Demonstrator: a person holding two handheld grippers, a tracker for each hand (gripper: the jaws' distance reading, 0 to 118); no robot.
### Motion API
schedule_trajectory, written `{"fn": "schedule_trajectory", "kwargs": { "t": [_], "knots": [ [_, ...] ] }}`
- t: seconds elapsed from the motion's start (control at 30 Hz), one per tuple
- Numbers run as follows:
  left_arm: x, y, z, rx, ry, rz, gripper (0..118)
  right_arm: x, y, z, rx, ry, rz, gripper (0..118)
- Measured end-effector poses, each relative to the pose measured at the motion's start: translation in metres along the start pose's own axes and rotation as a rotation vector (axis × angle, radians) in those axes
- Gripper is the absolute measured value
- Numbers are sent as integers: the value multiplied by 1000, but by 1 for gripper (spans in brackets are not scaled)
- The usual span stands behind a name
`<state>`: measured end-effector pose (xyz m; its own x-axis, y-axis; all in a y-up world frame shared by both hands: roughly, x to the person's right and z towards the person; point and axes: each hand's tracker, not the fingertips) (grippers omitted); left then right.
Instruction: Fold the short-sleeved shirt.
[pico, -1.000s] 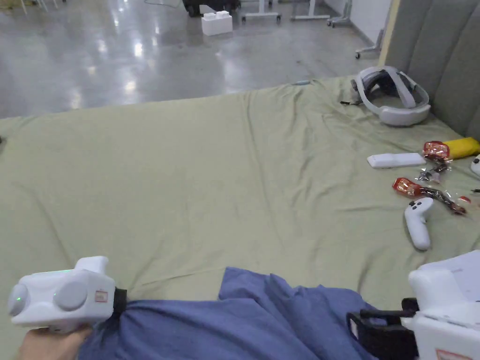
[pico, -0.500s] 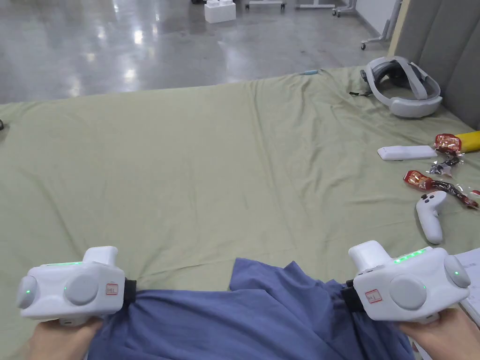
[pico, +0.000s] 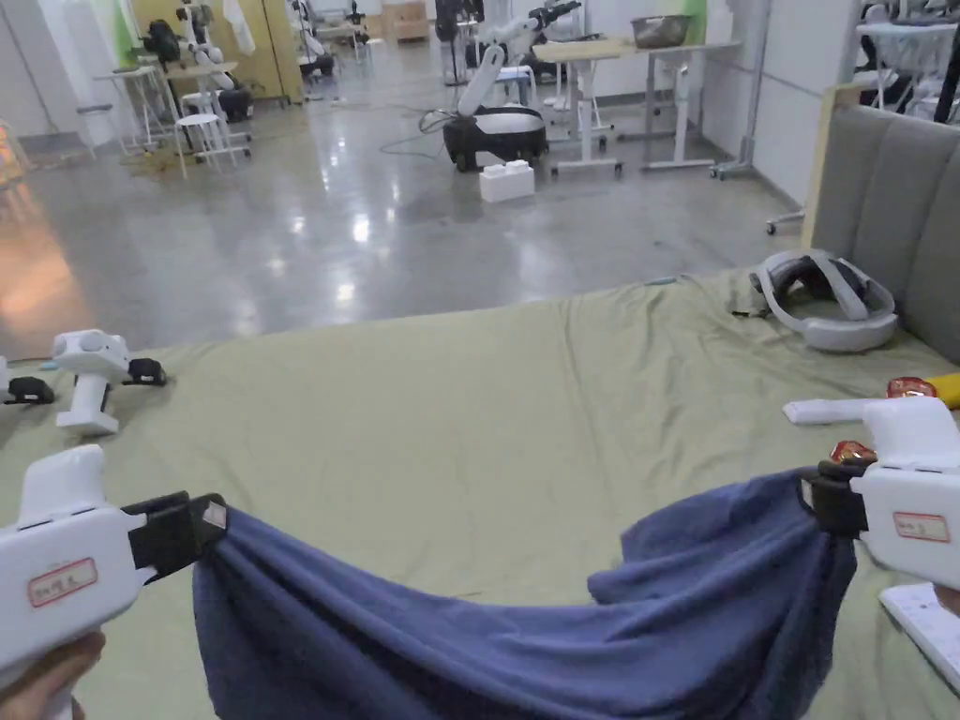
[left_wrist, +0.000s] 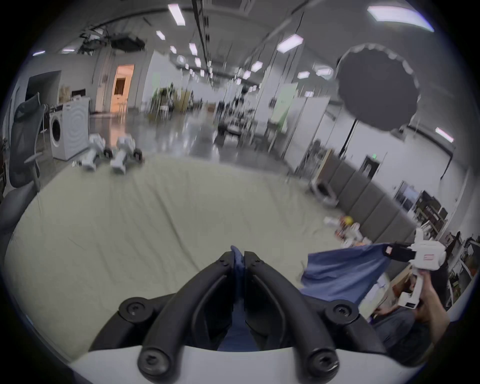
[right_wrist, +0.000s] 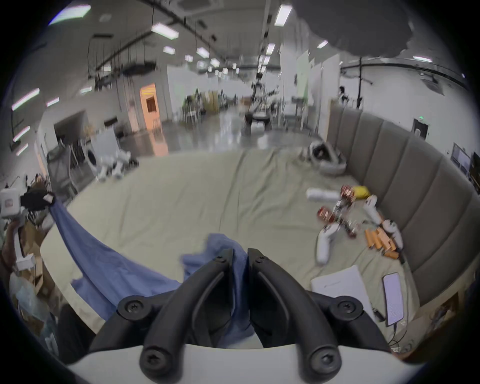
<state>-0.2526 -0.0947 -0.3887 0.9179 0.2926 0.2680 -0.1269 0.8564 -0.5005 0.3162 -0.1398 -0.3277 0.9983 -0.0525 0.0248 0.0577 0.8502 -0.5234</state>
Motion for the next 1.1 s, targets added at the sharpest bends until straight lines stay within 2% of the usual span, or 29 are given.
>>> {"fn": "schedule_trajectory", "kwargs": {
  "t": [0.17, 0.3, 0.47, 0.73, 0.93, 1.1],
  "knots": [
    [17, 50, 86, 188, -7, -10, 9, 6, 58, 51, 163, -35, -38, 13],
    [23, 87, 129, 302, 30, -34, 9, 7, 101, 82, 259, -45, -80, 13],
    [28, 124, 160, 383, 50, -38, 9, -4, 156, 112, 361, -91, -51, 13],
    [31, 173, 172, 470, 104, -47, 9, -33, 230, 146, 516, -169, 15, 13],
    [31, 198, 159, 494, 135, -59, 9, -47, 258, 143, 538, -194, 45, 13],
    [23, 213, 128, 477, 157, -55, 9, -44, 258, 135, 524, -218, 68, 13]
  ]
}}
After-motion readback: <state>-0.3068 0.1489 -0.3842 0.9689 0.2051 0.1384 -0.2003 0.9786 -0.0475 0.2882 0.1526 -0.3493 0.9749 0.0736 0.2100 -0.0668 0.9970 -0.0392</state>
